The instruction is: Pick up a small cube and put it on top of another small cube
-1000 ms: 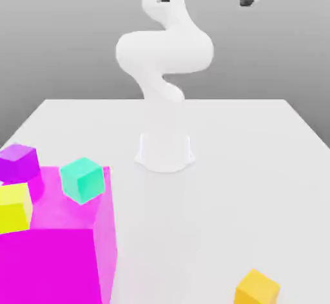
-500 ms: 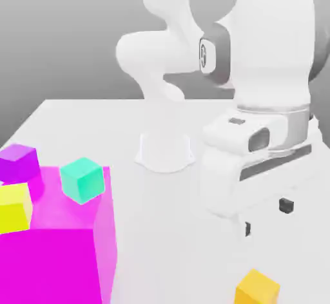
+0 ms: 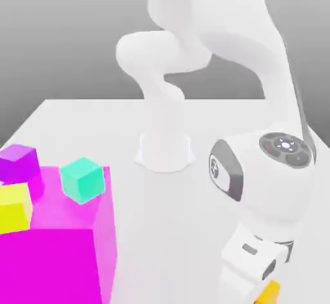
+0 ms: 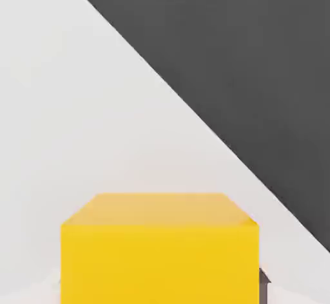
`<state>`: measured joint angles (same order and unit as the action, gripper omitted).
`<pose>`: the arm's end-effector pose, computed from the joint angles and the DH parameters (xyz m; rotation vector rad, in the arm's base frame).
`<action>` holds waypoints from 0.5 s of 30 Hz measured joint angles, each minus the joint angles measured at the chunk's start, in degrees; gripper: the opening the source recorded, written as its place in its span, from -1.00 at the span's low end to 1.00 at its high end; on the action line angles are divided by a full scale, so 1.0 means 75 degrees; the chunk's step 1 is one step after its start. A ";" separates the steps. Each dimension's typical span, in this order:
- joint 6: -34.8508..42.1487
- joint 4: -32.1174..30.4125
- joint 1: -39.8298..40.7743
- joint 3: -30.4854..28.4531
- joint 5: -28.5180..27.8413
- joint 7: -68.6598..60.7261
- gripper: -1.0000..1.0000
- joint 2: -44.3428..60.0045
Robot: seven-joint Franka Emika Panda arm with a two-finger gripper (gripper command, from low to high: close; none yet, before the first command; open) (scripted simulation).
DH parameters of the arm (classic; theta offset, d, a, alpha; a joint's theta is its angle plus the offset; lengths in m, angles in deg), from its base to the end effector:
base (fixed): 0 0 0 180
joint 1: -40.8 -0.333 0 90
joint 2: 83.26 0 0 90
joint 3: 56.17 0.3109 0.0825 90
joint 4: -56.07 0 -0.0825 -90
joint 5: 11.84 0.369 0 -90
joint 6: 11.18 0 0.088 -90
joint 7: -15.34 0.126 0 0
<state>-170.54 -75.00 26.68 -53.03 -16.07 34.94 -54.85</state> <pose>0.4903 0.1574 0.1248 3.1413 0.0341 -0.0009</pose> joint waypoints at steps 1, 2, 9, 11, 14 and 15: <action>0.0071 -0.0018 0.0008 0.0012 0.0009 -0.0008 -1.00 -0.0090; 0.0219 -0.0055 0.0028 0.0037 0.0031 -0.0025 -1.00 -0.0273; 0.2036 0.0336 0.0560 -0.0404 0.0437 0.0479 -1.00 -0.1713; 0.2693 0.0704 0.0817 -0.0793 0.0560 0.0896 -1.00 -0.2004; 0.3687 0.1269 0.1266 -0.1336 0.0665 0.1600 -1.00 -0.2432; 0.4017 0.1455 0.1417 -0.1525 0.0685 0.1841 -1.00 -0.2572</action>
<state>-140.41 -64.09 37.31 -64.47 -10.93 48.75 -74.14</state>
